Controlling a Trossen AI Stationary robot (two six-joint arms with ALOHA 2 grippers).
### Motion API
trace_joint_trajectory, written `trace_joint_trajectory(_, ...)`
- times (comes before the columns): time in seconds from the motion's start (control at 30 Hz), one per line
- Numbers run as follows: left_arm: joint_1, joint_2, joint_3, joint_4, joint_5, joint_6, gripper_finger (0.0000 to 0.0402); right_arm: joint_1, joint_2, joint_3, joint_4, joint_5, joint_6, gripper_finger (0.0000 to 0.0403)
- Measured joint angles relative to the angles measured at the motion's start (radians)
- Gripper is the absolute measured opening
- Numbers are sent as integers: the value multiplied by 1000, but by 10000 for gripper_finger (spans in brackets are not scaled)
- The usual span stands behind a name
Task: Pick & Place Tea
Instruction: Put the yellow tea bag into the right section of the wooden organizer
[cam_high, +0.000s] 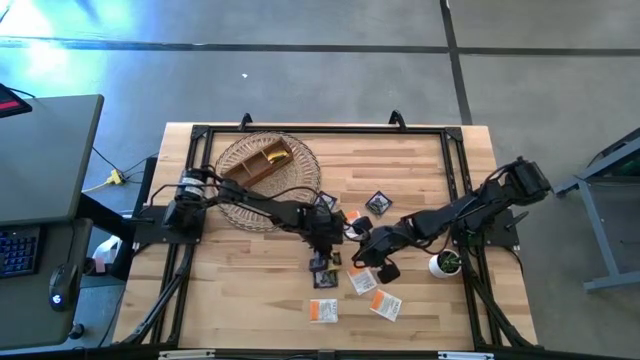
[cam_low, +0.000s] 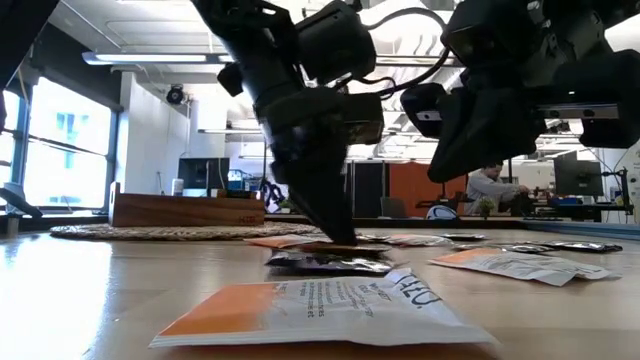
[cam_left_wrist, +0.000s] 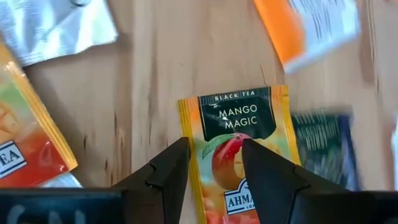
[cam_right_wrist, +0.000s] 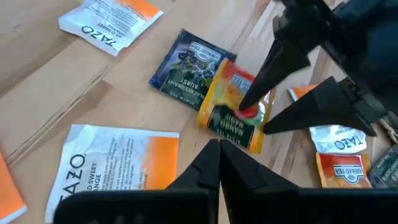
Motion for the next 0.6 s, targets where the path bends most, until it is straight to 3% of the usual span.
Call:
trace_joint_trajectory(0.2,-4,3,9,34,-115,-319,152,-2,1,0,27,5,43,5)
trace_joint_trajectory(0.33,-2,4,6,68,-177,-547,152,-3,15,1,38,76,166,4)
trace_joint_trajectory(0.43,0,9,5,123,-253,-568,152,-2,54,1,58,111,225,5)
trace_joint_trajectory(0.6,3,8,29,122,-281,-568,152,-2,123,1,77,138,281,4)
